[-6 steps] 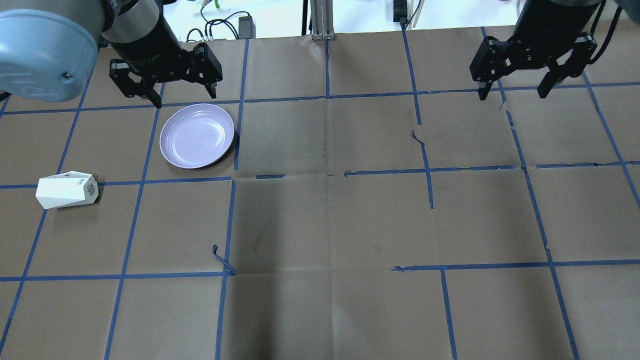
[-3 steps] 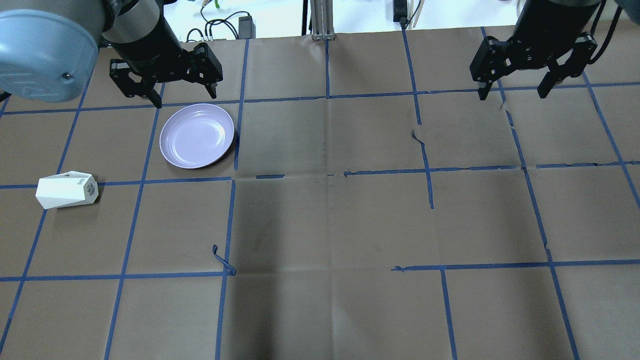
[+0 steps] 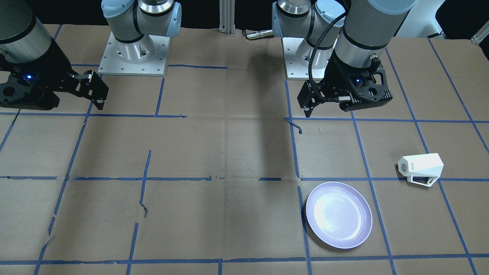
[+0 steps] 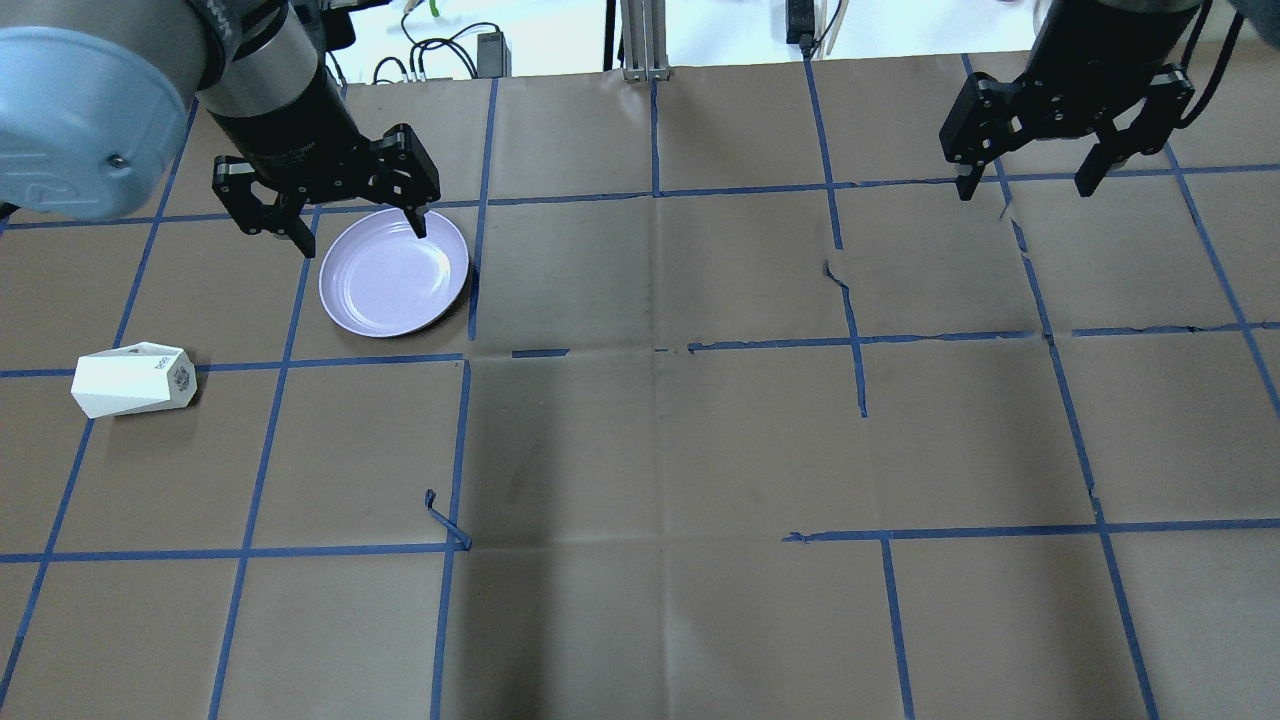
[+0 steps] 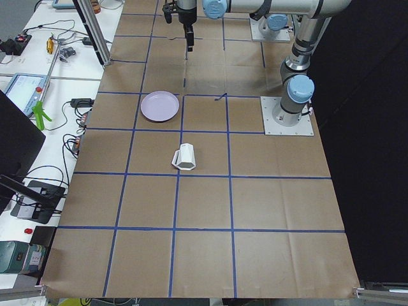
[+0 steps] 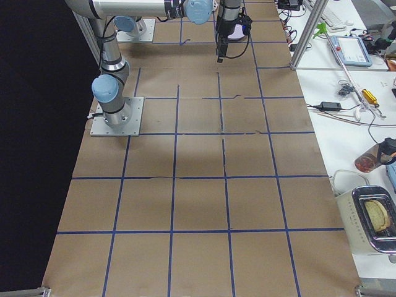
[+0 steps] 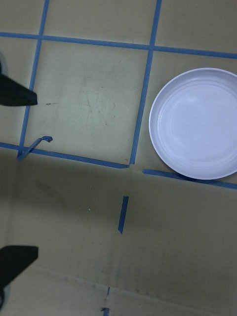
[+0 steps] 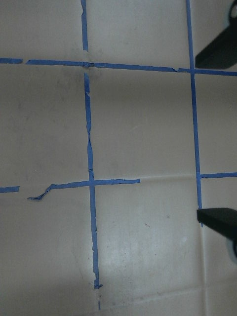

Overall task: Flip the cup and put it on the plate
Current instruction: 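Move the left gripper from above the plate toward the white cup, then lower the left gripper onto the white cup lying on its side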

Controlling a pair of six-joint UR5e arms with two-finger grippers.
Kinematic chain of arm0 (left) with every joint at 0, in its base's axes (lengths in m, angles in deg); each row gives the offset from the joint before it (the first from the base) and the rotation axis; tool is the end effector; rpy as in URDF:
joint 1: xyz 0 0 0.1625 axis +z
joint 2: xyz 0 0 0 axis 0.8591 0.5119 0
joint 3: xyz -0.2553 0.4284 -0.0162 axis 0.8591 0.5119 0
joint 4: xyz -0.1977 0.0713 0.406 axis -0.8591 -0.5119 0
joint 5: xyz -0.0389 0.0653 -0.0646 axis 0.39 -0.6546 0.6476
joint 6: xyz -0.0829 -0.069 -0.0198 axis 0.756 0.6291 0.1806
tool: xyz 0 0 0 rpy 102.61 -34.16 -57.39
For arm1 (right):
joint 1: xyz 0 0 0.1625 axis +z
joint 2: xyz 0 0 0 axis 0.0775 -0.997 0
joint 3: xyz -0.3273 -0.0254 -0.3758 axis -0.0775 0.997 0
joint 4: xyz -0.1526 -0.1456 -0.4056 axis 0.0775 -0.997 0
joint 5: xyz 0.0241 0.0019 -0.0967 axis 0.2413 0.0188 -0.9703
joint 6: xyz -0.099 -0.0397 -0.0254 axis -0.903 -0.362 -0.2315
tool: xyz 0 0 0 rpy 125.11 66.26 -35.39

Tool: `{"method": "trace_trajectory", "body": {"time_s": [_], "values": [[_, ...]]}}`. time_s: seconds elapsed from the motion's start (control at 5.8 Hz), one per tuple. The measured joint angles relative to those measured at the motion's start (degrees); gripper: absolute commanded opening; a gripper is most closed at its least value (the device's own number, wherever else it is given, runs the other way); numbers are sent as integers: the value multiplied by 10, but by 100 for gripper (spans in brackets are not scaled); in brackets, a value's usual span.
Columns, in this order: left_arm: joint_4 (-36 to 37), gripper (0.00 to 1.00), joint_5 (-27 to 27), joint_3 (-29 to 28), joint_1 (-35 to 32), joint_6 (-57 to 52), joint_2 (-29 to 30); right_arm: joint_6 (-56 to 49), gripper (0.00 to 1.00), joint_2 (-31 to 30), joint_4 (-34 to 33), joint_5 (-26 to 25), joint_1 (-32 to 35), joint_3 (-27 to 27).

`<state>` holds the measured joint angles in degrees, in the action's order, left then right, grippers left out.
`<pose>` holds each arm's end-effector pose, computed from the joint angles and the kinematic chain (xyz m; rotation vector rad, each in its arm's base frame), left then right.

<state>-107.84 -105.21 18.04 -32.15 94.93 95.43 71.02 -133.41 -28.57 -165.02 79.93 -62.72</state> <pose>-0.1439 -0.5628 0.5366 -0.2694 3.1020 0.0210 0.0726 -0.5844 0.5618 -0.0599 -3.1110 -0.1328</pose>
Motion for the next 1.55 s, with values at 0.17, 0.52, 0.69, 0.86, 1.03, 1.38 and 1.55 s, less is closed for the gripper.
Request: {"method": "trace_trajectory", "body": {"time_s": [0.17,0.52,0.69,0.86,1.03,1.38,1.55], "values": [[-2,99,-1,-3,23,-35,-1,0,100,0,0,0,0,0],[-1,99,-2,-11,147,-174,-1,0,100,0,0,0,0,0],[4,99,-2,-14,223,-278,1,0,100,0,0,0,0,0],[17,99,-1,-15,305,-397,10,0,100,0,0,0,0,0],[45,99,0,-16,383,-514,29,0,100,0,0,0,0,0],[118,99,14,-22,503,-685,87,0,100,0,0,0,0,0],[128,99,35,-32,534,-722,112,0,100,0,0,0,0,0]]}}
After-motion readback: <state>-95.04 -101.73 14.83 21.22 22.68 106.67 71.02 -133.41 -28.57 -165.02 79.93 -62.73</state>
